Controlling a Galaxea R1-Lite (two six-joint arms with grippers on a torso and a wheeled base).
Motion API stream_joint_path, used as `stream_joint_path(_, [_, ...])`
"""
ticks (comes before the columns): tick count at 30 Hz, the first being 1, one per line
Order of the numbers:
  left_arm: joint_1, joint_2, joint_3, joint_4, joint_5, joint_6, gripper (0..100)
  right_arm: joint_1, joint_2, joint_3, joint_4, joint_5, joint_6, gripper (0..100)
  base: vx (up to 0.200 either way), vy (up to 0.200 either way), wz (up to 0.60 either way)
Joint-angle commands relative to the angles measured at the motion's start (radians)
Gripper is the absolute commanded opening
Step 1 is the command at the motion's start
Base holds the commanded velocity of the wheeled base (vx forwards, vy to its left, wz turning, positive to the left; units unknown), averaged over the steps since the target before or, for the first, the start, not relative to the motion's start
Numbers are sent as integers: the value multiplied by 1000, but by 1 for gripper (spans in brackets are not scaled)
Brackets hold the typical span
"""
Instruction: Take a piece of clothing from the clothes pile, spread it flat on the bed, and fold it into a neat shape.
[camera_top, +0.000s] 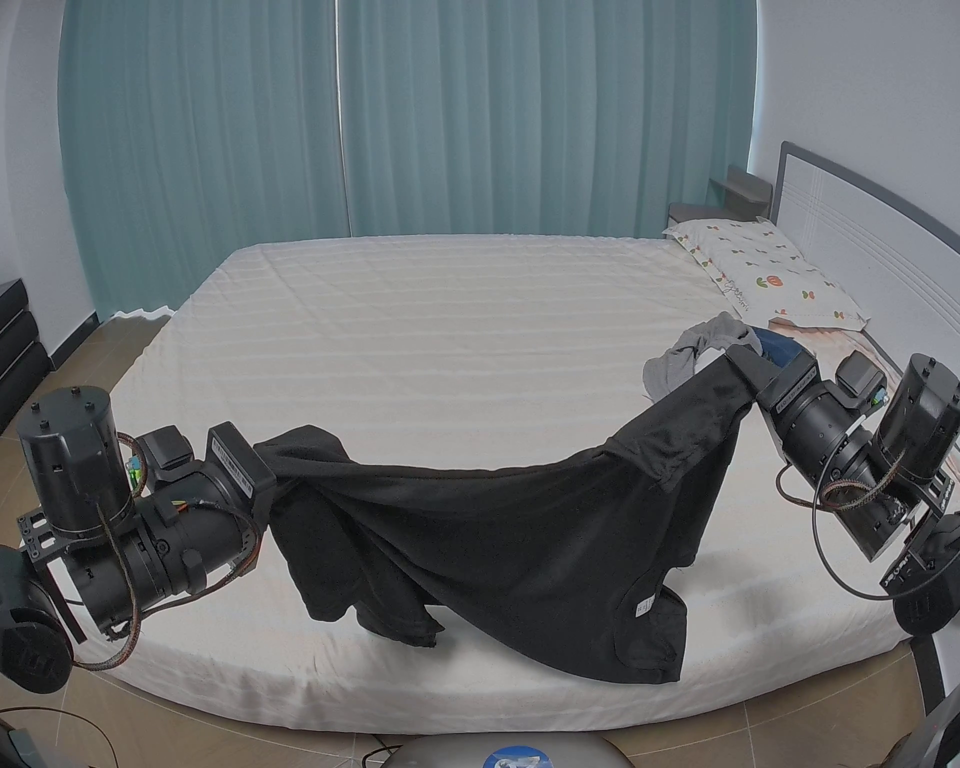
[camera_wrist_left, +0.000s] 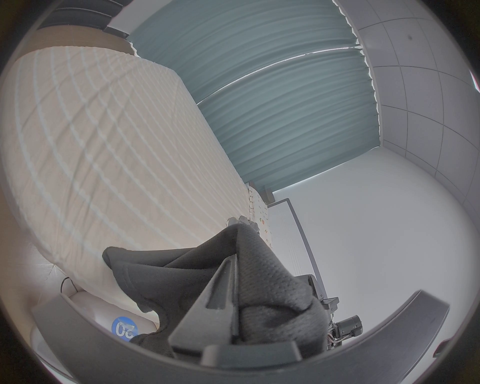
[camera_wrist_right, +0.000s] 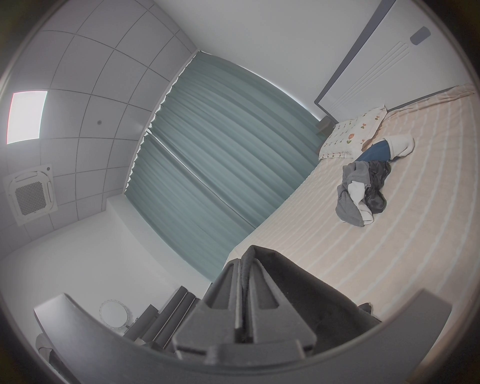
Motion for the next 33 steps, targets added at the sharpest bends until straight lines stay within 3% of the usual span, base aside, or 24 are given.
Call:
stream_joint_path(1, [-2,3,0,0,0,-1,0,0,-7,14,0,2,-8,0,-200,0,0])
stream_joint_path(14, [-9,-26,0,0,6,4,0,19,-92,48,0,23,-28,0,-200,0,0])
stream_joint_path(23, [-11,-170,-32,88,6,27,0,60,-309,54,0,54,-120,0,-200,0,0])
stream_joint_path(33, [0,-204,-77,147,10,22,0,39,-458,2,79,60,-131,0,0,0,0])
